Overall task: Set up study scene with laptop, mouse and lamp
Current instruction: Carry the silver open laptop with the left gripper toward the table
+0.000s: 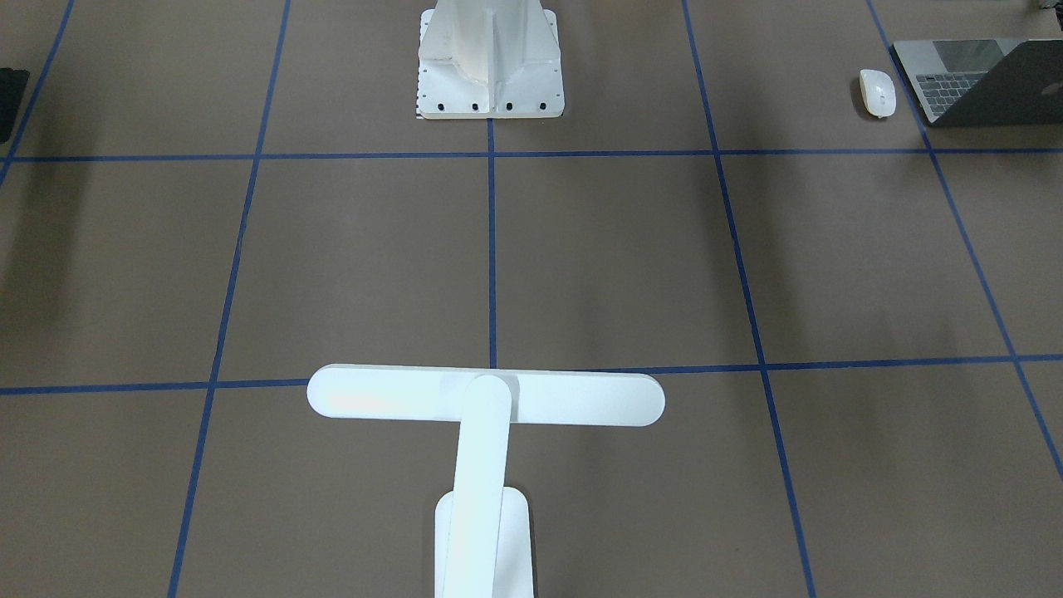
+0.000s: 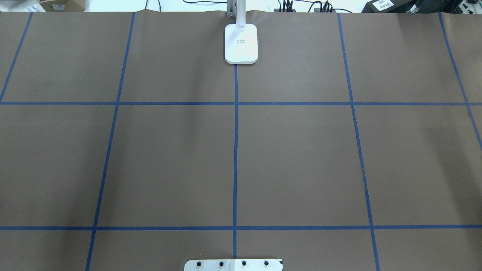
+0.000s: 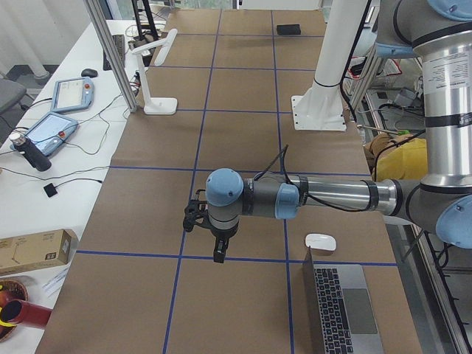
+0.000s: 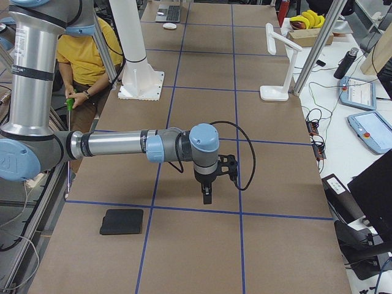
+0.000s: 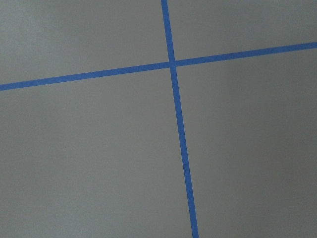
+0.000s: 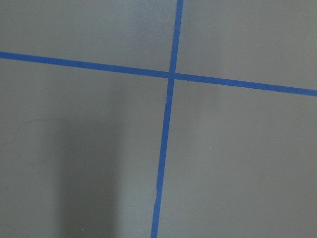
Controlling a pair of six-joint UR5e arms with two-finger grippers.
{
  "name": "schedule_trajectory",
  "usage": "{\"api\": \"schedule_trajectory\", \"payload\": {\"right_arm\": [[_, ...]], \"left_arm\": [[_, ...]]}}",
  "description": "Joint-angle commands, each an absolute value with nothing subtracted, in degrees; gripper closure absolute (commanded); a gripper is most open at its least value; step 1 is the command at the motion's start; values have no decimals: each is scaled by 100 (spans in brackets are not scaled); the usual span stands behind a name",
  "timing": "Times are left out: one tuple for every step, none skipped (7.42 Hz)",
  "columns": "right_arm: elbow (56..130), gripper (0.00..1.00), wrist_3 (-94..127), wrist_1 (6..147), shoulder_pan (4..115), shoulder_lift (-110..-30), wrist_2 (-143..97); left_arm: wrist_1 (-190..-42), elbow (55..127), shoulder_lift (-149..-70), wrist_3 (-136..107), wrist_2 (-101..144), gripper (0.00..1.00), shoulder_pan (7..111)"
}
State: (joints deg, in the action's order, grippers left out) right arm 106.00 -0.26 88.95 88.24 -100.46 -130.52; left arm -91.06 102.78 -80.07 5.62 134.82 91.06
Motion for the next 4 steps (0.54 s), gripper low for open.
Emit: {"api": "schedule_trajectory", "payload": {"right_arm": [[10600,0,-26,8895,8824,-10046,-13052],[10600,0,-26,8895,8824,-10046,-13052],[10600,0,-26,8886,8824,-10046,-13052],[10600,0,-26,8894,8824,-10046,-13052]], "left_arm": [[-9140,10309,-7998,563,13482,0,9105],[-9149,10301,-8007,571,13491,0,9105],[-9141,10309,-8016,563,13491,0,9105],[-9123,10318,-8033,563,13483,0,9123]]}}
